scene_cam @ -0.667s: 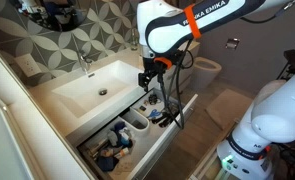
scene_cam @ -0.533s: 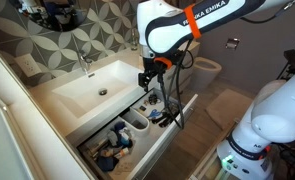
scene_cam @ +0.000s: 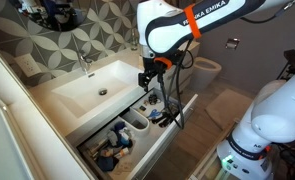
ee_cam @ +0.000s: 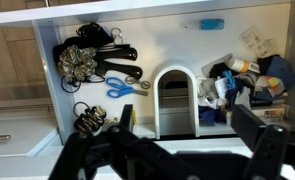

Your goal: Remove a piece of tissue from the left side of the drawer and put it on the counter

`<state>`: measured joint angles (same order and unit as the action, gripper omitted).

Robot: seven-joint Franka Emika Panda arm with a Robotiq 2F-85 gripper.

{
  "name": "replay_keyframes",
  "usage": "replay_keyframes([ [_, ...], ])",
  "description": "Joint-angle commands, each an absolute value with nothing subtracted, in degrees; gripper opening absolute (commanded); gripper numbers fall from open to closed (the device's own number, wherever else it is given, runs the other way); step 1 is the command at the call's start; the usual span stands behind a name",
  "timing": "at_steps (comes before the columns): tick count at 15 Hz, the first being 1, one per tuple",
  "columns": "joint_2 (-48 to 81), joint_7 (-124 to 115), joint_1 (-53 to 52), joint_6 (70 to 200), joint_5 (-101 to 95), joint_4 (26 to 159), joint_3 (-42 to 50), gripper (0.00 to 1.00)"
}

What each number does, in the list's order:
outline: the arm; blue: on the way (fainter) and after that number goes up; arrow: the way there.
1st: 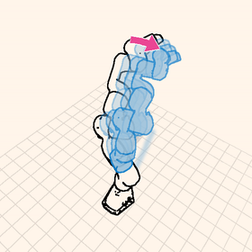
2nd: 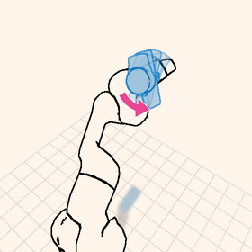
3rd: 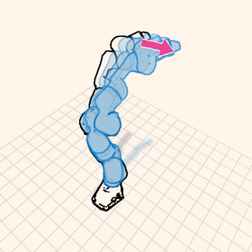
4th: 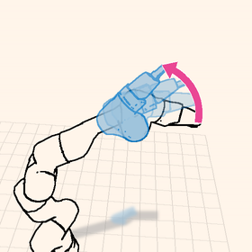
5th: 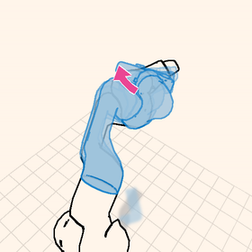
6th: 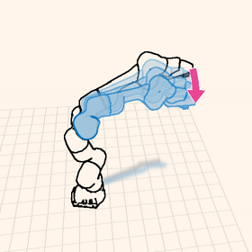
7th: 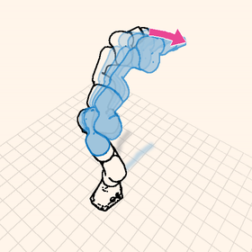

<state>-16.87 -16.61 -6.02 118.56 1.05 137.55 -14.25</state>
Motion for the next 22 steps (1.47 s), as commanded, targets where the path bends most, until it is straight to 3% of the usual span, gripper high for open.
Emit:
replay_keyframes([
  [1, -16.81, -16.81, -6.84, 118.47, 0.78, 137.49, -13.46, 1.00],
  [7, -16.81, -16.81, -6.84, 118.47, 0.78, 137.49, -13.46, 1.00],
  [15, -10.84, -9.61, -13.45, 132.42, 7.01, 135.18, -14.72, 1.00],
  [22, -6.82, -11.15, -14.13, 135.75, 7.91, 135.70, -15.17, 1.00],
])
